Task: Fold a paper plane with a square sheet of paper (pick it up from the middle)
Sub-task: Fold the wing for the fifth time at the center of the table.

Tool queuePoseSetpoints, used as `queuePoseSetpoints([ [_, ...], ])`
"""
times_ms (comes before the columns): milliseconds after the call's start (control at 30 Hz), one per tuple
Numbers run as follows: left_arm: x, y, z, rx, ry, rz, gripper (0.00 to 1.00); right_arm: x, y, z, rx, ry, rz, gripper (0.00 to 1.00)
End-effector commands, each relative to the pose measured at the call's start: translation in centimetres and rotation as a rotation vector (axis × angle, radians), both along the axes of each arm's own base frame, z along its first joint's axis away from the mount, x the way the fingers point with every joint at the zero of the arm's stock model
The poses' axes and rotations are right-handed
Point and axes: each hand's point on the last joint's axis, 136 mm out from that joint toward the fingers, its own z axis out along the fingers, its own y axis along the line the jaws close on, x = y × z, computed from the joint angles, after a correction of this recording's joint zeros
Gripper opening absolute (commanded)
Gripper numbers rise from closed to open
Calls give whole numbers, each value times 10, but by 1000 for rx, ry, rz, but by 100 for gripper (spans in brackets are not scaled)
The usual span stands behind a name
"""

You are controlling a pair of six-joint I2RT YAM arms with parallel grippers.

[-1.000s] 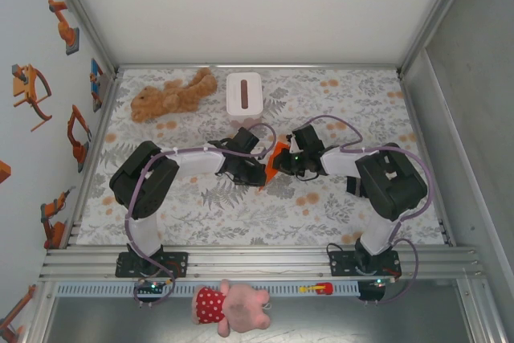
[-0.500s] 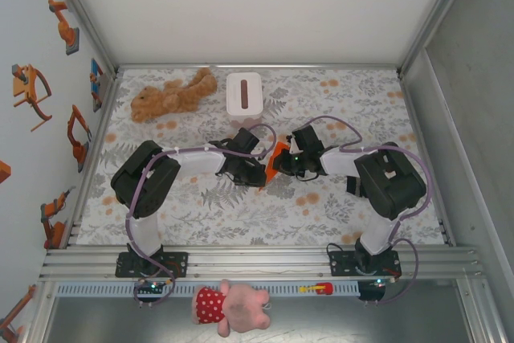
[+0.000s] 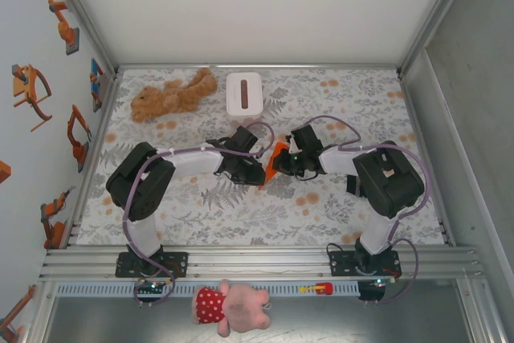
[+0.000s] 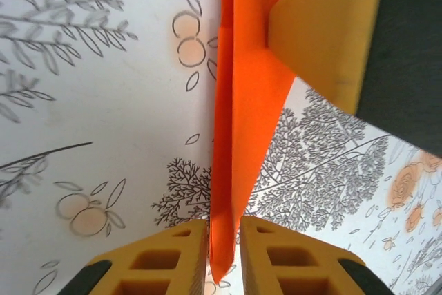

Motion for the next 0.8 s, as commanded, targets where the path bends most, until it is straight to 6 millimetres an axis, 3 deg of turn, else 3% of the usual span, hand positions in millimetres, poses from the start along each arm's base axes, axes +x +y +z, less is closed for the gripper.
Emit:
queuePoseSetpoints([
  [0, 6, 3, 22, -3, -54, 40, 21, -1, -11, -15, -64, 40, -28, 11],
  [200, 7, -10, 28, -46, -77, 20, 15, -2, -13, -17, -76, 50, -32, 11],
  [367, 3, -23, 17, -87, -24, 8, 10, -2, -14, -18, -80, 59, -35, 10],
  [767, 10, -38, 2, -100, 18, -2, 9, -5, -15, -20, -87, 71, -35, 10],
])
